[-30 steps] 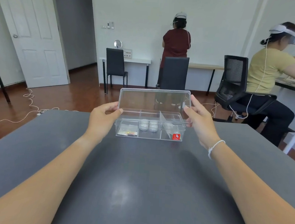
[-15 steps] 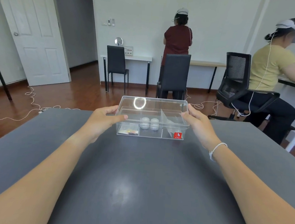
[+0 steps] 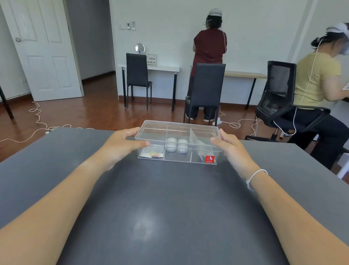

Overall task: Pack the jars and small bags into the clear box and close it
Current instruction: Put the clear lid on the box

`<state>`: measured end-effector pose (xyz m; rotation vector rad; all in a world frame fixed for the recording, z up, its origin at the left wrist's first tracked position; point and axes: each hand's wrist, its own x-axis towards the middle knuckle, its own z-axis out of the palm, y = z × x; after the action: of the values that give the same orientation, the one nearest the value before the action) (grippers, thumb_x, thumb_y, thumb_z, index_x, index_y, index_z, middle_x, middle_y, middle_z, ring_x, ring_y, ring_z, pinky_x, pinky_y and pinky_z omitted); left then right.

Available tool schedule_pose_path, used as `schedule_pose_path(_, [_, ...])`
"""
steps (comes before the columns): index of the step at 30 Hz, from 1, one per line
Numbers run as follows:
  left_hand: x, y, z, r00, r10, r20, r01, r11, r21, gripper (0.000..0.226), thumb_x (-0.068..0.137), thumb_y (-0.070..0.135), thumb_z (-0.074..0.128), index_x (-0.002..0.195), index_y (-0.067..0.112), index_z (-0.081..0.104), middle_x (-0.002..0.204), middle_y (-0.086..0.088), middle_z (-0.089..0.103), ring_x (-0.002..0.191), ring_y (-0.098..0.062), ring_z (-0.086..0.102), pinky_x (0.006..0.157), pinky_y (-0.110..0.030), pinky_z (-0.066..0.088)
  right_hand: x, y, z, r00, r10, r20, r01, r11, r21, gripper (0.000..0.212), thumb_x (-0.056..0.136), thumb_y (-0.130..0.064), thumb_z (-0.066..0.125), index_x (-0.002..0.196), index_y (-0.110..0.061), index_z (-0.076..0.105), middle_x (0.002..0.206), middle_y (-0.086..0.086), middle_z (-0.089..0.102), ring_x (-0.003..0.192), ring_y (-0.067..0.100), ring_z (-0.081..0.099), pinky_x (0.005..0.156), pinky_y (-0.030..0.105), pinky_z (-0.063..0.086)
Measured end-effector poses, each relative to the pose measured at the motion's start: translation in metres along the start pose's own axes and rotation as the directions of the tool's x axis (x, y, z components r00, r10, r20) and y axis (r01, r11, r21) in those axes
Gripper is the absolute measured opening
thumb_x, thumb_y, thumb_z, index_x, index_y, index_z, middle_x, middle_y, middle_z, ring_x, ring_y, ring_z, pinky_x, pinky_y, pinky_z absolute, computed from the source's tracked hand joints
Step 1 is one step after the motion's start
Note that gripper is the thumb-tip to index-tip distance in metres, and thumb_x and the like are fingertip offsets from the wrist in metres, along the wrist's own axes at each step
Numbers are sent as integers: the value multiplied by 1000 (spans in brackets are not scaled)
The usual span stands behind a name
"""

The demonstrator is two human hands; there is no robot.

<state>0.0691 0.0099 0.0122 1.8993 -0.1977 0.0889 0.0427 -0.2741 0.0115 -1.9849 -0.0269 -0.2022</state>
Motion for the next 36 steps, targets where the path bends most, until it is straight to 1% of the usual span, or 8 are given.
schedule_pose_path(3, [0, 0, 1, 1000, 2, -7, -2, 1000, 5, 46, 75, 24, 71, 119, 34, 58, 114, 23, 54, 114, -10, 46, 104, -38, 34, -2, 1, -2, 1000, 0, 20, -1, 999, 44, 64, 87, -44, 51, 142, -24, 26, 151, -3, 25, 136, 21, 29, 112, 45, 24])
schedule_pose_path(6, [-1, -1, 1, 1000, 2, -12, -2, 1000, 0, 46, 75, 25, 72, 118, 35, 59, 113, 23, 54, 112, -9, 47, 105, -38, 34, -5, 2, -4, 999, 5, 35, -7, 998, 55, 62, 86, -42, 52, 142, -25, 28, 151, -3, 26, 136, 21, 29, 111, 45, 26])
schedule_pose_path(11, [0, -2, 0, 1000, -1, -18, 1, 1000, 9, 48, 75, 27, 72, 120, 33, 58, 118, 21, 54, 115, -10, 46, 107, -40, 34, -8, 5, -4, 999, 0, 45, -2, 999, 50, 62, 87, -35, 55, 141, -28, 27, 150, -3, 29, 135, 22, 31, 110, 44, 27])
schedule_pose_path(16, [0, -3, 0, 1000, -1, -27, 2, 1000, 22, 49, 75, 30, 71, 122, 33, 56, 131, 13, 54, 122, -14, 44, 109, -44, 33, -10, 5, -3, 1000, -12, 20, 10, 998, 56, 61, 85, -31, 58, 139, -30, 30, 148, -3, 33, 133, 22, 34, 108, 42, 31])
schedule_pose_path(21, [0, -4, 1, 999, -1, -35, 1, 1000, 2, 46, 76, 30, 71, 120, 34, 58, 117, 20, 53, 115, -11, 44, 108, -43, 34, -11, 4, -3, 1000, -26, -9, 26, 999, 24, 57, 85, -35, 57, 138, -31, 33, 147, -4, 34, 133, 21, 33, 107, 41, 32])
schedule_pose_path(28, [2, -5, 2, 999, -9, -49, 9, 1000, 1, 48, 76, 30, 71, 121, 33, 57, 118, 19, 51, 119, -13, 44, 107, -46, 35, -12, 4, -2, 999, -32, -18, 32, 999, -3, 57, 86, -35, 56, 138, -30, 33, 147, -3, 33, 133, 21, 33, 107, 38, 31])
schedule_pose_path(34, [3, -6, 2, 999, -1, -48, 0, 1000, -2, 48, 77, 31, 70, 122, 33, 56, 117, 22, 48, 113, -9, 42, 104, -41, 38, -12, 4, -2, 1000, -20, -24, 20, 1000, -14, 57, 86, -35, 55, 138, -30, 32, 148, -2, 32, 134, 22, 32, 108, 41, 31])
schedule_pose_path(36, [3, -6, 3, 999, 1, -54, -1, 1000, -9, 47, 77, 31, 70, 122, 34, 56, 116, 23, 48, 112, -9, 43, 96, -34, 42, -12, 3, -1, 999, -21, -24, 21, 1000, -23, 57, 87, -36, 55, 138, -29, 32, 147, -2, 33, 134, 22, 32, 108, 40, 31])
